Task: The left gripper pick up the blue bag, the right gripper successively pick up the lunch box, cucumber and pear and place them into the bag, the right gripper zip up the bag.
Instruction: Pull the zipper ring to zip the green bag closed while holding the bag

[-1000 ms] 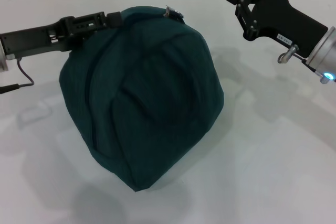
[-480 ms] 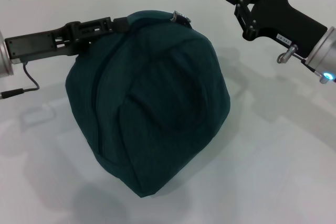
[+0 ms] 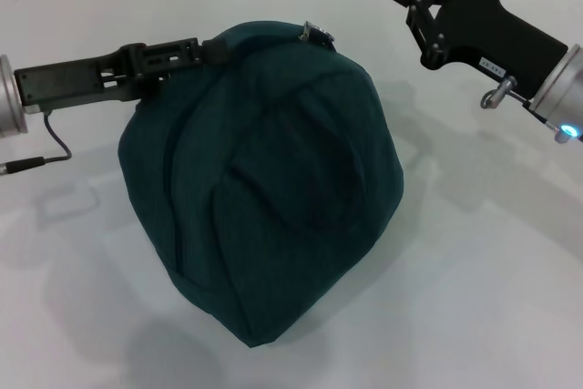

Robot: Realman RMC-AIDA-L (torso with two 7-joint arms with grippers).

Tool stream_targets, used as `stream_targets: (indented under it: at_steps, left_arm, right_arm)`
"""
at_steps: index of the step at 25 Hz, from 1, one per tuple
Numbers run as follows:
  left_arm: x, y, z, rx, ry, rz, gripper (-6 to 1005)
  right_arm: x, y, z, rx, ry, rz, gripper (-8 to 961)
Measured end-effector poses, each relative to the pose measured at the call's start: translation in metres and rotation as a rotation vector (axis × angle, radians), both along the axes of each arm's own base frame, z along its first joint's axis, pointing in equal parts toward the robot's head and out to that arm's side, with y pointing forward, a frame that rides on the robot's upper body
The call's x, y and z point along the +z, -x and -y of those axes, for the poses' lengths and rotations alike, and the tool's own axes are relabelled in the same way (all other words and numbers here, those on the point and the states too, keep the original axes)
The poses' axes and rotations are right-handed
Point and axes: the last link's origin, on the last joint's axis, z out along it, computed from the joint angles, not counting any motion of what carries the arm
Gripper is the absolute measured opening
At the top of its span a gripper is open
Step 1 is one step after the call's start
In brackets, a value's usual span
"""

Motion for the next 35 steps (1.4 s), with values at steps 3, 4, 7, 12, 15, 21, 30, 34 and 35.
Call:
stream_targets:
  at_steps: [3,4,7,12,15,21,30,34,35]
  left_arm:
    - [-0.0020,-0.0004,0.0007,-0.003,0.010,-0.005,806]
    - [-0.0028,-0.0005,0.0011,-0.005,0.014,-0.007,776]
    - [-0.0036,0.0002,0.0024,-0.011,0.018,-0.015,684]
    - [-0.0036,0.0009,0.0033,-0.014,0.009,-0.011,456]
    - [-0.0036,0.0010,0.0034,-0.012,0.006,-0.008,372]
    - [-0.0049,0.0000,0.0038,-0.014,0.007,-0.003,268]
    - [-0.0072,-0.0017,0.0041,-0.022,0.004,0.000,135]
    - [-0.0073,-0.0018,0.0041,-0.023,0.003,0.000,79]
    - [-0.0073,-0.0019,0.0041,-0.024,0.002,0.001,73]
  right_arm:
    - [0.0002,0.0011,-0.0002,0.004,-0.001,-0.001,12]
    - [0.0002,0.0012,-0.0002,0.004,-0.001,-0.001,12]
    - [0.0003,0.0013,-0.0002,0.004,-0.001,-0.001,12]
    - [0.0007,0.0009,-0.0001,0.003,-0.003,-0.003,13]
    - [0.0021,0.0003,-0.0007,-0.001,-0.008,-0.008,13]
    - [0.0024,-0.0009,0.0005,-0.002,-0.008,-0.014,14]
    - [0.0053,-0.0043,0.0011,-0.011,-0.017,-0.018,16]
    - [0.0056,-0.0044,0.0010,-0.011,-0.017,-0.018,16]
    - [0.0056,-0.0044,0.0010,-0.011,-0.017,-0.018,16]
